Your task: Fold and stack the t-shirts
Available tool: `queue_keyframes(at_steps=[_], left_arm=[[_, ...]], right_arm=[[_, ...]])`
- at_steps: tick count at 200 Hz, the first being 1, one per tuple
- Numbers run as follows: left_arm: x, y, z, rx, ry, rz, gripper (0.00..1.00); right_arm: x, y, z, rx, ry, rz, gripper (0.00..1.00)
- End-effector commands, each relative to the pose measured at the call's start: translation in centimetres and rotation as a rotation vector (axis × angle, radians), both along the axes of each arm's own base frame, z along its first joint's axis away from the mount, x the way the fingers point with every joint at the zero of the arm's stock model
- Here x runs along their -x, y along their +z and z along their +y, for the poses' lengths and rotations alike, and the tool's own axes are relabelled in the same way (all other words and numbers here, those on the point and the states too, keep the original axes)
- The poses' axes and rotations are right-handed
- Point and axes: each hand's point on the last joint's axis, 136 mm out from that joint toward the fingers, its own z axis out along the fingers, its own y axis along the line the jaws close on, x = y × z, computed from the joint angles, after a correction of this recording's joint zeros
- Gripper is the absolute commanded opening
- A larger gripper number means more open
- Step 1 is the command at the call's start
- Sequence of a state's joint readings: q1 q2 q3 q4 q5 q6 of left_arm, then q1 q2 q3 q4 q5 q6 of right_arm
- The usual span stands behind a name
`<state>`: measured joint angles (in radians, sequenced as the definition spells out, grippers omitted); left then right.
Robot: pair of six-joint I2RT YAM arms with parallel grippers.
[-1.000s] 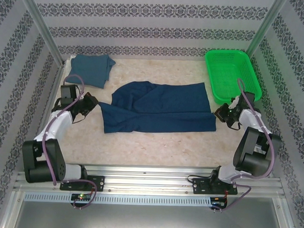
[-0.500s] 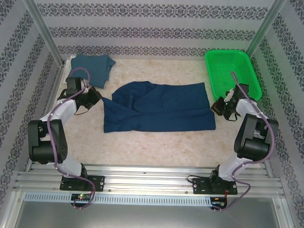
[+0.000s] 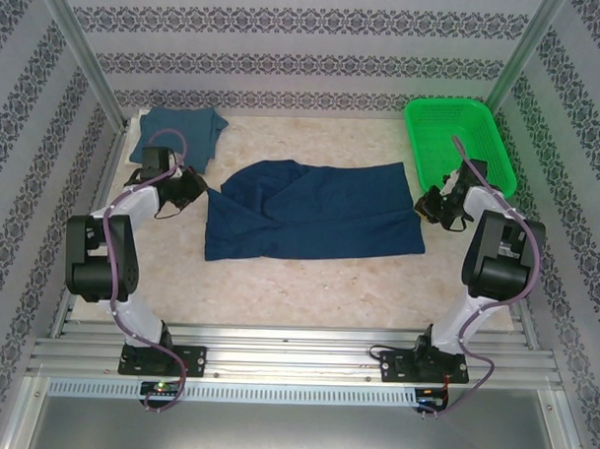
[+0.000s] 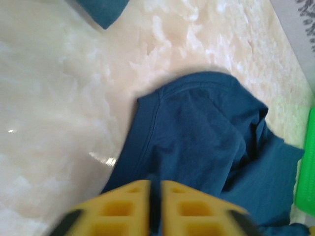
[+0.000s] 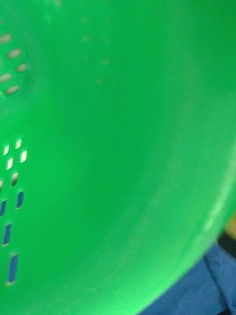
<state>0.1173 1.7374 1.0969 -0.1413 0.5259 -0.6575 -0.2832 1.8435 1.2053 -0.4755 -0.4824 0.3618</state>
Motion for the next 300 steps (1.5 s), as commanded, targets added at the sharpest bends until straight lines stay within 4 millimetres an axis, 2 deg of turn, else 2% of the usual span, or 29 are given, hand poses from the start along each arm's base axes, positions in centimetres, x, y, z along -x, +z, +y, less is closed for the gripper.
queue_keyframes(at_steps=[1,4,6,7,11,24,39,55,72,92,98,107,118,147,184,196,217,235,262,300], left_arm=[[-2.6,3.9,0.2,-0.015,-0.003,-0.120,0.52],[-2.5,4.4,0.3,-0.021,-0.002,-0.127,0.69],[-2.4,4.7,0.4,-0.025,0.000,-0.131,0.88],[-2.4,4.9,0.4,-0.027,0.002,-0.134,0.94],[-2.2,5.7,0.6,-0.040,0.008,-0.144,1.00],[-1.1,8.2,1.6,-0.096,0.037,-0.173,1.00],[1.5,10.1,2.6,-0.156,0.068,-0.148,1.00],[5.1,10.9,1.5,-0.141,0.057,-0.135,1.00],[10.1,9.3,0.5,-0.159,0.050,-0.074,1.00],[15.6,5.2,-0.6,-0.139,0.021,0.035,1.00],[16.7,4.0,-1.1,-0.127,0.006,0.062,0.99],[18.0,2.4,-1.5,-0.126,-0.010,0.108,0.93],[19.0,0.6,-2.2,-0.113,-0.033,0.156,0.86],[19.8,-1.7,-4.4,-0.045,-0.072,0.190,0.62],[20.2,-5.4,-5.5,-0.044,-0.102,0.260,0.53],[19.9,-6.1,-5.5,-0.052,-0.102,0.265,0.54],[19.6,-6.7,-4.1,-0.143,-0.073,0.279,0.53],[18.5,-6.1,-3.3,-0.172,-0.022,0.230,0.53],[17.1,-5.2,-3.6,-0.157,0.006,0.161,0.55],[16.2,-7.6,-3.8,-0.150,-0.002,0.210,0.56]], right_arm=[[-0.4,0.6,0.1,0.014,0.014,-0.005,0.45],[-0.4,0.9,-0.1,0.023,0.009,-0.013,0.50],[-0.3,1.0,-0.1,0.028,0.009,-0.017,0.51],[-0.3,1.1,-0.2,0.033,0.006,-0.019,0.53],[0.0,1.6,-0.6,0.063,-0.006,-0.027,0.62],[0.8,3.3,-1.1,0.115,-0.024,-0.058,0.75],[2.6,5.3,-1.5,0.170,-0.057,-0.074,0.85],[5.3,6.5,-1.0,0.179,-0.085,-0.085,0.87],[8.7,5.9,-0.1,0.167,-0.099,-0.055,0.87],[11.7,4.4,0.7,0.165,-0.096,-0.014,0.84],[12.3,4.0,0.9,0.163,-0.092,-0.005,0.83],[13.0,3.3,0.7,0.173,-0.101,0.015,0.81],[13.0,2.9,1.0,0.152,-0.102,0.018,0.79],[12.7,1.9,1.4,0.118,-0.107,0.032,0.70],[13.3,0.2,1.5,0.122,-0.101,0.070,0.63],[13.6,-0.1,1.6,0.115,-0.100,0.073,0.60],[13.7,-0.3,1.5,0.126,-0.101,0.081,0.58],[13.7,-0.7,1.6,0.120,-0.100,0.088,0.56],[13.4,-1.4,1.5,0.124,-0.104,0.094,0.56],[11.8,-2.7,1.1,0.115,-0.107,0.115,0.54]])
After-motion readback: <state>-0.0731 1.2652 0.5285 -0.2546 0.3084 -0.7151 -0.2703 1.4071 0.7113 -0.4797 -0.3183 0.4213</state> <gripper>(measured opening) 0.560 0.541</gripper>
